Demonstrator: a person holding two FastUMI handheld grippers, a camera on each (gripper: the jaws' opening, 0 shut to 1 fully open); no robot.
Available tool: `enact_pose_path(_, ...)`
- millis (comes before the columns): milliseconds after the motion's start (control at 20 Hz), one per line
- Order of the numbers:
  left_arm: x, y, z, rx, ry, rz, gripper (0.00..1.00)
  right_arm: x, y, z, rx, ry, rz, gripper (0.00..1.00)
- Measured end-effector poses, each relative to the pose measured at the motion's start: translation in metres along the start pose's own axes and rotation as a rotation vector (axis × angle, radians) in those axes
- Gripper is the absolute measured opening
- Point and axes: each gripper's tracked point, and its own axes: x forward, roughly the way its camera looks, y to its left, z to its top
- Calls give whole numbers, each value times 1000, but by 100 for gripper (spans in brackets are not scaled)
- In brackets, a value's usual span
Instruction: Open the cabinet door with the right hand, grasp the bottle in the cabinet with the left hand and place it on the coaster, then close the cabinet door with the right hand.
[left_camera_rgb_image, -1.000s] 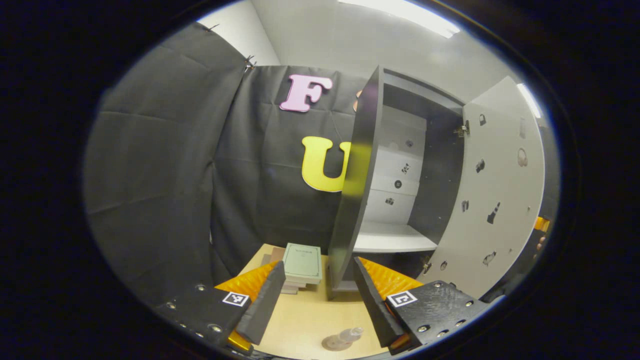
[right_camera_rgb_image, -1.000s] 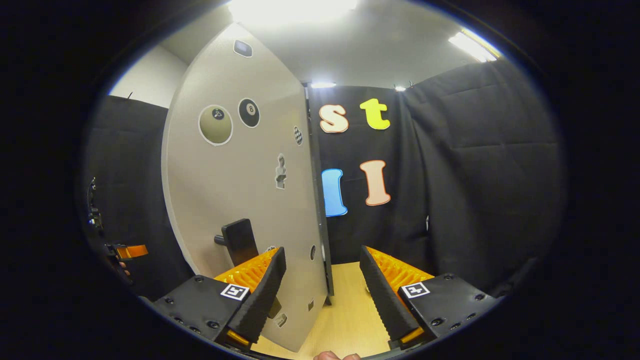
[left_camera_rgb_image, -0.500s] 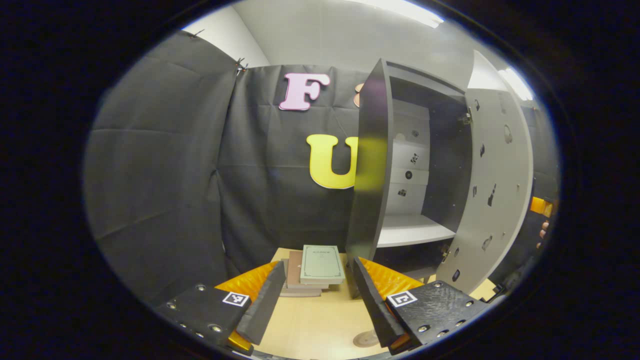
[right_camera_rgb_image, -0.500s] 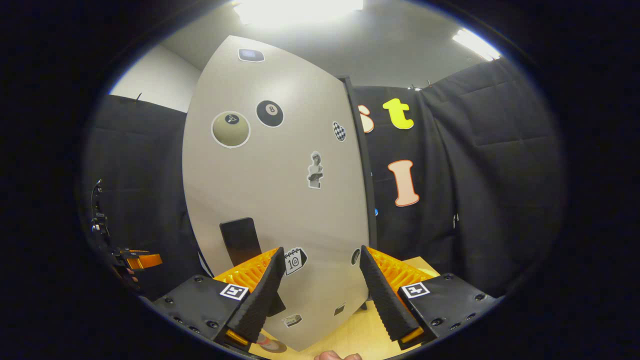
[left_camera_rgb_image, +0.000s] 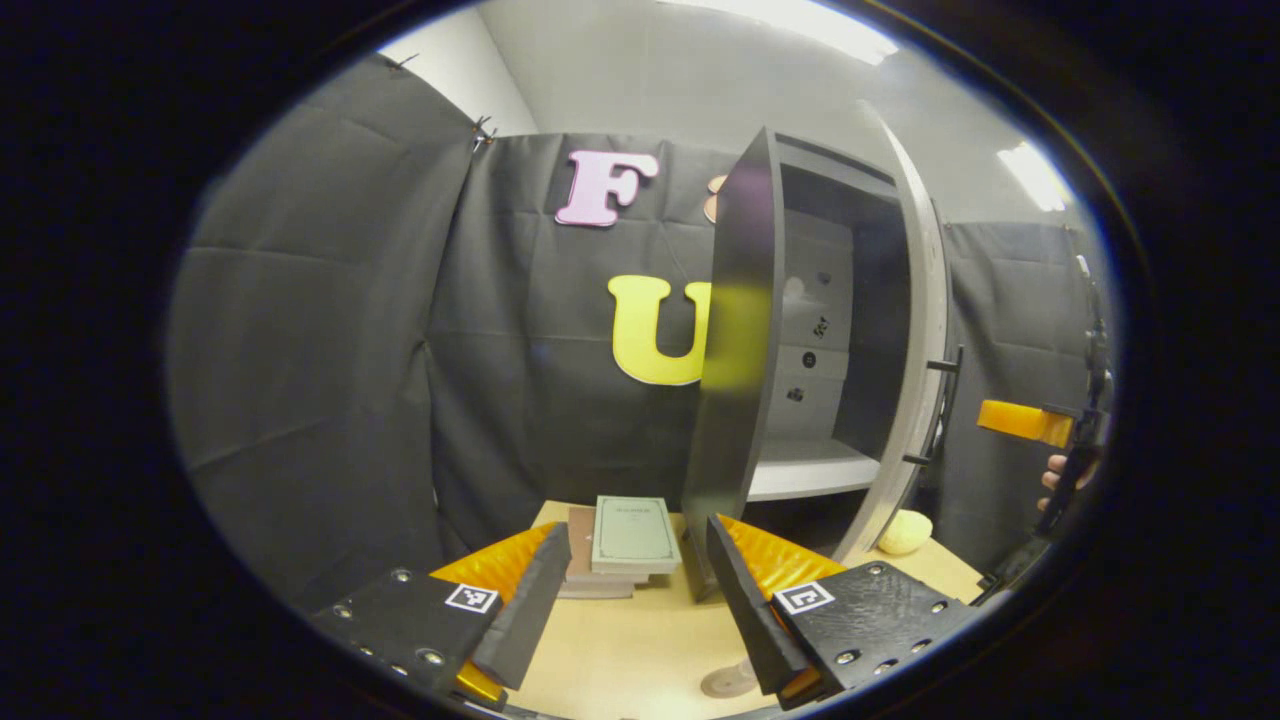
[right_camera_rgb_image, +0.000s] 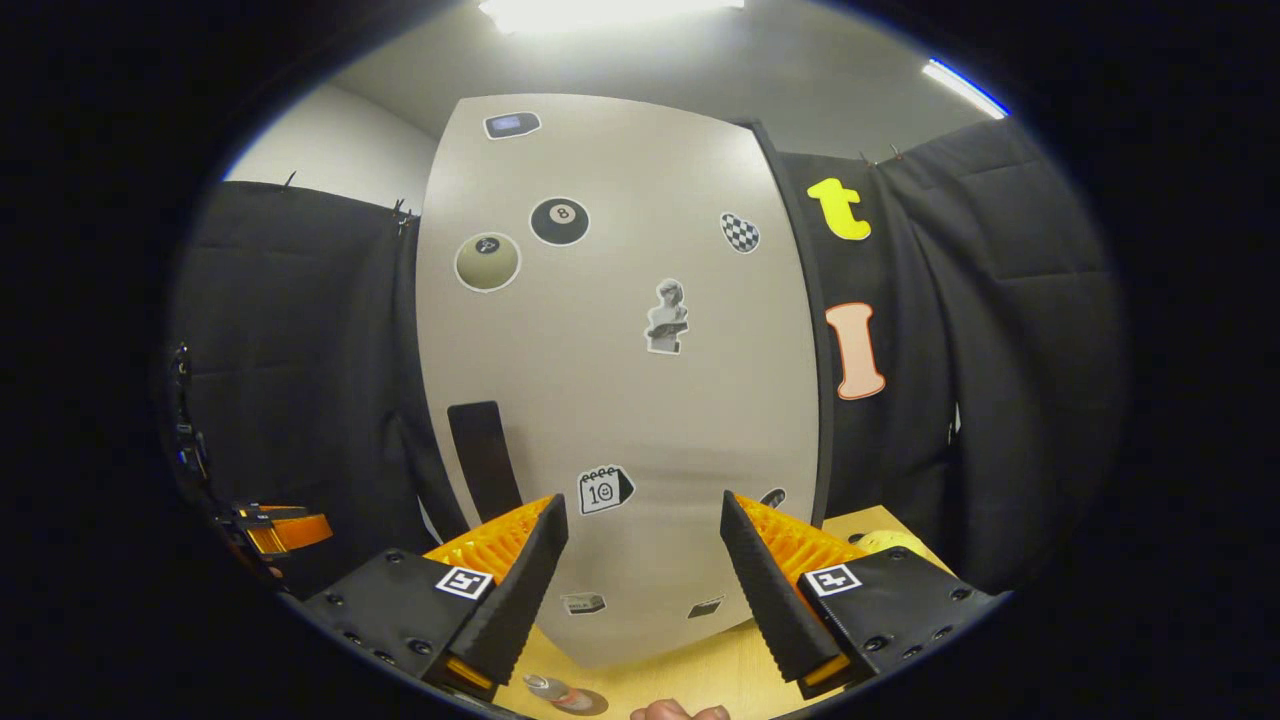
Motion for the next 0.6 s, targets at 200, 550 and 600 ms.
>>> enact_pose_path(200, -6, -27, 1, -3, -12, -18, 82, 1, -14, -1, -3, 6, -59, 98)
enact_pose_path(550, -23, -78, 23, 0, -94, -17, 82, -38, -63, 9, -6, 1, -74, 98)
enact_pose_path(600, -24, -85, 25, 11, -99, -9, 82, -42, -72, 12, -5, -8, -78, 98)
